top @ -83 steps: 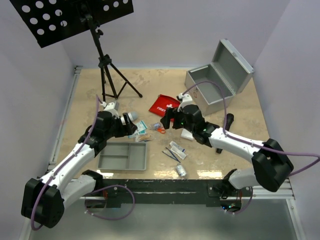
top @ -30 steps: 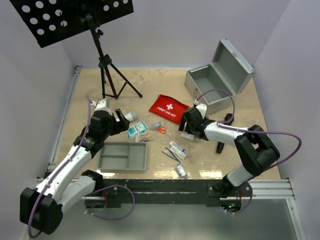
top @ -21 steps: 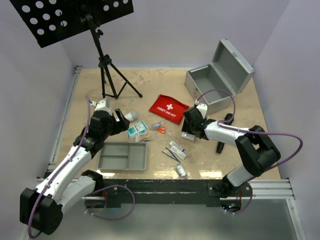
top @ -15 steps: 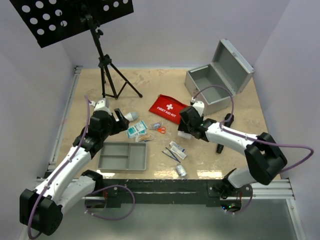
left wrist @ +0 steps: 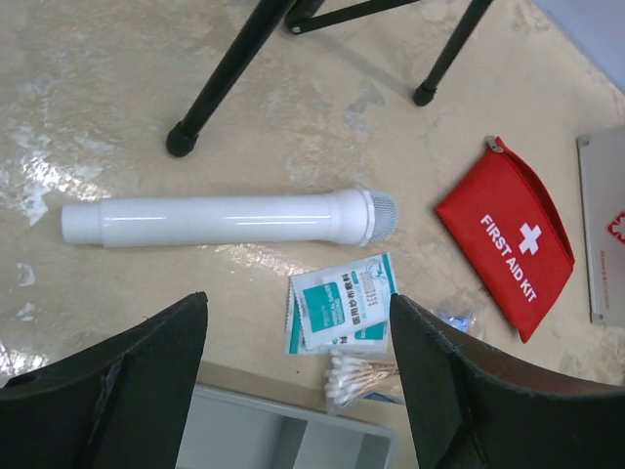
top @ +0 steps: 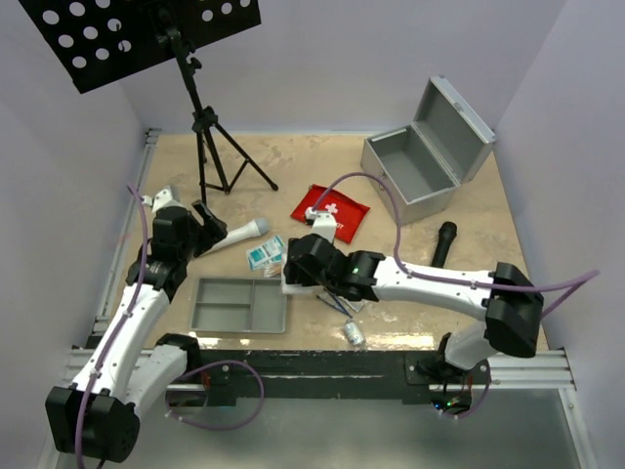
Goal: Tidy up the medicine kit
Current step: Pick up the medical item at the center of the board, then place the medical item at the medicine box compartment.
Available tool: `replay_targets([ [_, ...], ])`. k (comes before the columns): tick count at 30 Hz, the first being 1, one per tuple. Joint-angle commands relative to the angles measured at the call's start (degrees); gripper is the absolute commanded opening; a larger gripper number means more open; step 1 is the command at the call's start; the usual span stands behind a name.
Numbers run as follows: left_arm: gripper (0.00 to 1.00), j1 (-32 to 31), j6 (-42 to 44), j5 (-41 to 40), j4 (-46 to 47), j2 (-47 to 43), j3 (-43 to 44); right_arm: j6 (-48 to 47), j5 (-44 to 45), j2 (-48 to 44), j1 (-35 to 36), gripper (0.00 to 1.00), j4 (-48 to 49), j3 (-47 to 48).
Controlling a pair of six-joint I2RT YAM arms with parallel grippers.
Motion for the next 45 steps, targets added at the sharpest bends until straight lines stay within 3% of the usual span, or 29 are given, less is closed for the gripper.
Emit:
replay_targets([
  [1,0.79,2.1,-1.0,1.8,-3.4,0.0,1.9,2.9,-1.0,5.5,3.6,0.57,1.5,5.3],
  [17,0.8,2.2,0.5,0.0,-7.3,-6.2,2.0,5.4,-2.8,18.1,5.7,0.6,5.3,12.0],
  [28,0.8,2.2,0.2,-0.1,-8.3,-7.7,1.2,11.4,0.2,19.8,8.0,0.63,4.5,9.8],
  [45,0.79,2.2,0.2,-0.3,-8.4,-9.0,-0.2,12.9,6.3,19.8,10.9,0.88,-3.7,14.0],
])
